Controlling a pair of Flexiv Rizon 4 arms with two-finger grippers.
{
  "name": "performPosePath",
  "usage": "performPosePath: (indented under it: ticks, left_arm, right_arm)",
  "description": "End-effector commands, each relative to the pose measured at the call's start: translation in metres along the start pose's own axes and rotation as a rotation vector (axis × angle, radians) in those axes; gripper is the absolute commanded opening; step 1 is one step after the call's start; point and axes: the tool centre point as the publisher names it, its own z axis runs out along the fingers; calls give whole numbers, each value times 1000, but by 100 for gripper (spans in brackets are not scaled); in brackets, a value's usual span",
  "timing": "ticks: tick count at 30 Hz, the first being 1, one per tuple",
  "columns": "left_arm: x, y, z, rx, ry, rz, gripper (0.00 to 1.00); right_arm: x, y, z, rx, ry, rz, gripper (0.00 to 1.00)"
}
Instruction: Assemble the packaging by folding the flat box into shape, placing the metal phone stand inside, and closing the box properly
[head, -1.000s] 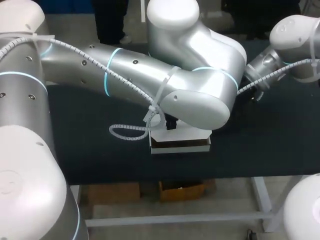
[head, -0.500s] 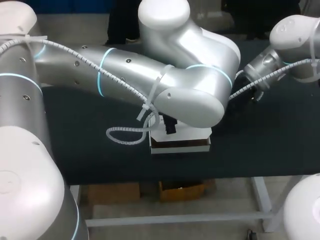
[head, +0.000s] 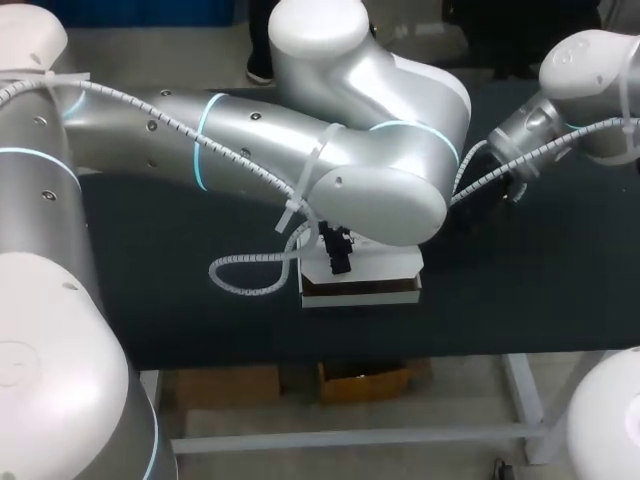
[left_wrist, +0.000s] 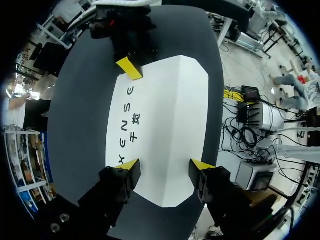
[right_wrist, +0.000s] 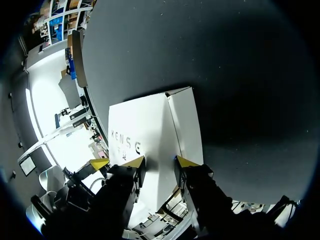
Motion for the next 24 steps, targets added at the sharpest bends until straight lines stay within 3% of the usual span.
performPosePath:
  ticks: [1,24]
  left_arm:
    - [-2,0,3,-1,6,-2,63]
    - [-8,-2,15,-8,-66,7,72]
  right_arm:
    - [0,2,0,7,2,-1,35]
    - [0,2,0,7,2,-1,35]
